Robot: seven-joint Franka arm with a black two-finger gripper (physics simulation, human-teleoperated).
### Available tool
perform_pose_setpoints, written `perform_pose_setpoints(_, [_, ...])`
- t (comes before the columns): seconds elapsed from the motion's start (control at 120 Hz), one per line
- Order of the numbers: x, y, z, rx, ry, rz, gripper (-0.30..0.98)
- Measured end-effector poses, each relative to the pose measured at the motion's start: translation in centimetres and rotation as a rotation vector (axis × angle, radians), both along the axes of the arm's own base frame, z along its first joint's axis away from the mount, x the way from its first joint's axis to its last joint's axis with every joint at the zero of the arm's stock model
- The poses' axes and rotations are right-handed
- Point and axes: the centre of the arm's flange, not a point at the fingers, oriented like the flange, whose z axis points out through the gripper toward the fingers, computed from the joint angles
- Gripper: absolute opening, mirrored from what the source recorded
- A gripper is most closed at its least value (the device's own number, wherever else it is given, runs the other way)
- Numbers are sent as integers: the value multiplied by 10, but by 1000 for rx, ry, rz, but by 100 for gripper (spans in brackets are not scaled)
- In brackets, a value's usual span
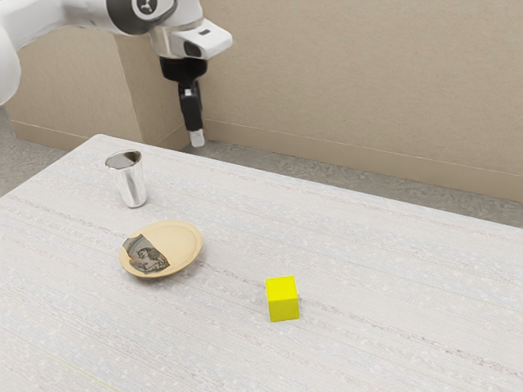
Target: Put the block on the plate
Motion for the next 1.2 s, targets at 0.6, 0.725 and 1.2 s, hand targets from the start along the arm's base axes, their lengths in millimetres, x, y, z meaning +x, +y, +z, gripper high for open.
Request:
perform_pose_setpoints(0.6, [38,-108,-139,41,139,-123,68])
perform_pose_setpoints(0.725, [47,-121,-169,41,141,-119,68])
perform_pose_setpoints(1.2, [44,-163,-281,18,119,-142,69])
